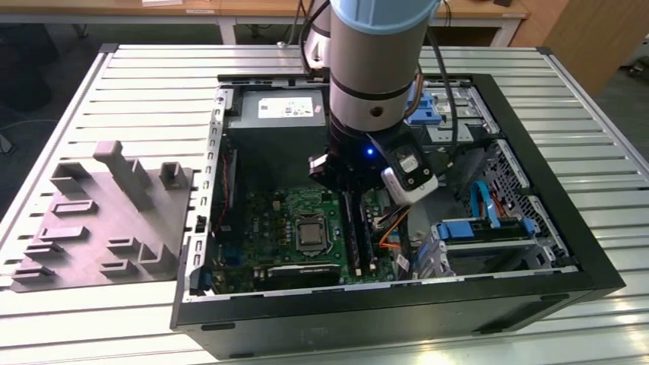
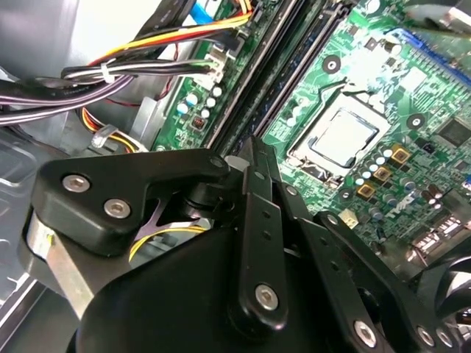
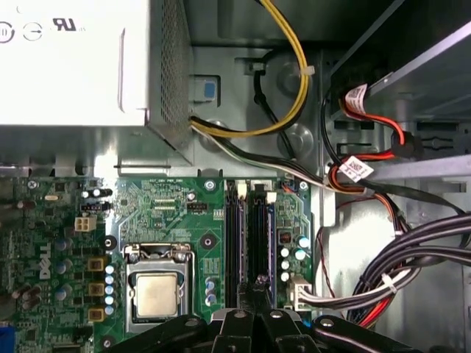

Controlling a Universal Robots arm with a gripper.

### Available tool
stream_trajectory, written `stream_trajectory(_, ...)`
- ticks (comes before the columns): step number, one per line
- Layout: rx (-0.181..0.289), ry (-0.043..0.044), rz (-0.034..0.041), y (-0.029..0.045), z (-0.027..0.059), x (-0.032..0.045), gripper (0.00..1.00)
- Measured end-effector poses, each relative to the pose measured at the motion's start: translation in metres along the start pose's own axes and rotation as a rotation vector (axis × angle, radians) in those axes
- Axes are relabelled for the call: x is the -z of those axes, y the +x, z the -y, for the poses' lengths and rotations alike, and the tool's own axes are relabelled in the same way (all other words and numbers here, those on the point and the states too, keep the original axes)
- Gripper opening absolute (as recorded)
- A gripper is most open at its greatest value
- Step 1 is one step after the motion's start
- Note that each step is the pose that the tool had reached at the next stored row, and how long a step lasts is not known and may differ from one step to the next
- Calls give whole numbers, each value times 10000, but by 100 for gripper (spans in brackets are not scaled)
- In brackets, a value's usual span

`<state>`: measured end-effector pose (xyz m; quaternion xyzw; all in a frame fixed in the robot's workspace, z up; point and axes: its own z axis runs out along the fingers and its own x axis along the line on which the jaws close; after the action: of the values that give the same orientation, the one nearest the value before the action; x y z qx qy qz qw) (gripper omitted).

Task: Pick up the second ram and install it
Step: 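Press down the second ram until it locks into place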

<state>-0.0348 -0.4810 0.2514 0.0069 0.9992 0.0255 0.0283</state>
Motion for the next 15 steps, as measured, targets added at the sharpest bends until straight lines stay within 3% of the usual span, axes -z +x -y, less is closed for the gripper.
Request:
stream_trajectory(6, -10, -159, -1, 5, -13, -69, 10)
stream_trajectory(12, -22, -367, -4, 8, -79, -121, 10)
stream_trajectory(15, -24, -399, -4, 10, -121, -145, 10)
